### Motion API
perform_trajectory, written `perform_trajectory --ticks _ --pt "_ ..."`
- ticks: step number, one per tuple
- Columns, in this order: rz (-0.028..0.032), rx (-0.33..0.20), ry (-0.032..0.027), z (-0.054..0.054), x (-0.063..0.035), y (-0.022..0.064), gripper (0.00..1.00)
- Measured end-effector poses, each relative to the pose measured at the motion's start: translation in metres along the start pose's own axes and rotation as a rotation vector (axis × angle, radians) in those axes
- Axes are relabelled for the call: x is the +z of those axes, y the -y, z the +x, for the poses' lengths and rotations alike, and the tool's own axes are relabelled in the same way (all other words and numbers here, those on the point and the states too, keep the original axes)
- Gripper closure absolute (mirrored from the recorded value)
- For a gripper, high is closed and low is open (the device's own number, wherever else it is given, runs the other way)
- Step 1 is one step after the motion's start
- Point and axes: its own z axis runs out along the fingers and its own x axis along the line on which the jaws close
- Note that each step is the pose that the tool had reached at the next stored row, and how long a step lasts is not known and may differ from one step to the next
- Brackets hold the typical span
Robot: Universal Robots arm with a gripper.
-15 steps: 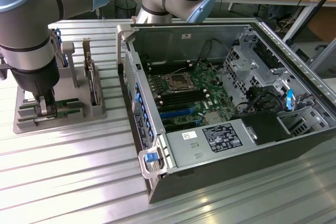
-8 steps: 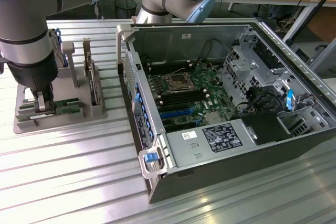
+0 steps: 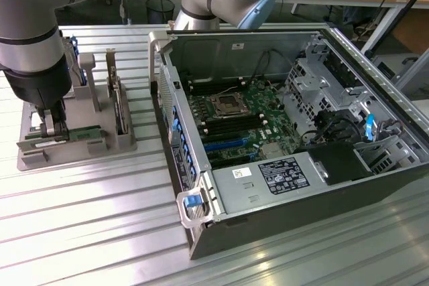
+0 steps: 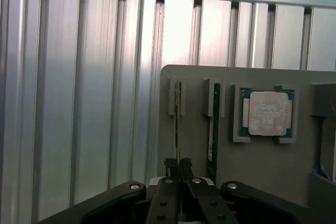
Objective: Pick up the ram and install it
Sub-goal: 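Pick up the ram and move it above insertion slot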
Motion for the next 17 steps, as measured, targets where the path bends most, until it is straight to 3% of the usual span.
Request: perform_trajectory --ticks 17 --pt "-0.0001 0.0 0.0001 -0.001 -0.0228 -0.001 0.87"
